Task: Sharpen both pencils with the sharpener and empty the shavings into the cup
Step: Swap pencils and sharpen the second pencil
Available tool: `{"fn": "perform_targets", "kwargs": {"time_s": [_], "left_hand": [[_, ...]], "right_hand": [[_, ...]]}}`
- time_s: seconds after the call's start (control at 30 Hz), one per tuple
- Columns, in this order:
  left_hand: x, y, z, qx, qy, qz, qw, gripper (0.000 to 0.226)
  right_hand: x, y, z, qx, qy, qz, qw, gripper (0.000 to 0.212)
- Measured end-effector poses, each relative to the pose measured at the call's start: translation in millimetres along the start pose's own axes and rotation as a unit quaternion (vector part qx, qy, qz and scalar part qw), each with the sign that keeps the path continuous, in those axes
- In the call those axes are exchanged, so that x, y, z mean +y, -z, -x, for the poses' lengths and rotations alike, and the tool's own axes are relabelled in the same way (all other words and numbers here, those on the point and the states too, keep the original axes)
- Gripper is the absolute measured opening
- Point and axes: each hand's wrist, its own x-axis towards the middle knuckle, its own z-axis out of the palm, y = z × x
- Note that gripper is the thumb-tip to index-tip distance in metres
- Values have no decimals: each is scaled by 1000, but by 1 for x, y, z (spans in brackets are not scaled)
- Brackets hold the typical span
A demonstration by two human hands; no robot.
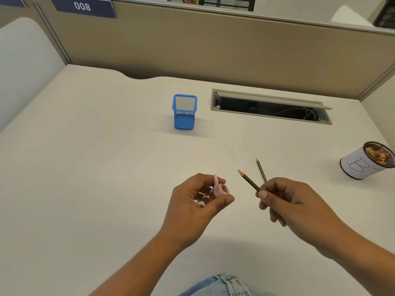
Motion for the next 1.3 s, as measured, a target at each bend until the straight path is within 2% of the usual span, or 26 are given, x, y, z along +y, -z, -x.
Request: {"fn": "perform_targets", "kwargs": {"time_s": [0.17, 0.3, 0.4, 0.57, 0.73, 0.83, 1.03, 1.3], "left_hand": [[-11, -8, -4, 14, 33, -4, 999, 28], [-19, -11, -6, 8, 45, -11, 999, 28], [-24, -13, -7, 6, 51, -16, 999, 26], [-32, -15, -8, 9, 61, -18, 998, 20], [-39, -18, -11, 7, 68, -11, 998, 23], [-43, -20, -13, 3, 76, -10, 997, 20], [-49, -26, -16, -11, 93, -5, 996, 22], [-55, -31, -22, -24, 94, -21, 995, 23]], "right_hand": [[32, -13, -29, 85, -17, -12, 996, 15], [64, -18, -62, 136, -24, 46, 989, 15], [82, -22, -83, 153, -37, 58, 986, 4], [97, -29, -105, 174, -52, 60, 982, 24], [102, -32, -120, 209, -35, 91, 973, 15], [105, -33, -128, 217, -45, 133, 966, 8], [103, -33, -136, 204, -37, 233, 950, 18], [105, -32, -144, 193, -56, 229, 953, 18]]}}
